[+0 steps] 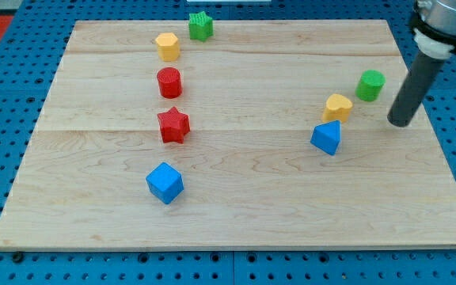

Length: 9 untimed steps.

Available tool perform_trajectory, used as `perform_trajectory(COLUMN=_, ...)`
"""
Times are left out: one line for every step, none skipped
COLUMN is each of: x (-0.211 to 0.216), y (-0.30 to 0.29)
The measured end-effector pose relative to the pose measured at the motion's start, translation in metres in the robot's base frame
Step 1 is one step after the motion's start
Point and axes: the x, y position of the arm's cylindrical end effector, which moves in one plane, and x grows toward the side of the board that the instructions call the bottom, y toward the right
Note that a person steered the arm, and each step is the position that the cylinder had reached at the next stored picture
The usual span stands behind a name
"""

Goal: Make a diagonal line out of the blue triangle yellow heart and the green circle

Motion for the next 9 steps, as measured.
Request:
perform_trajectory(x=0.012, y=-0.077)
perform_trajectory(x=0.026, y=-0.147)
perform_trajectory(x=0.025, y=-0.169)
perform_trajectory(x=0.027, y=-0.196)
perform_trajectory(x=0.046, y=-0.177)
perform_trajectory(x=0.033, y=-0.073)
perform_trajectory(x=-0.011, y=-0.062)
perform_trajectory(x=-0.029, y=-0.059)
perform_trajectory(x=-0.04, y=-0.051)
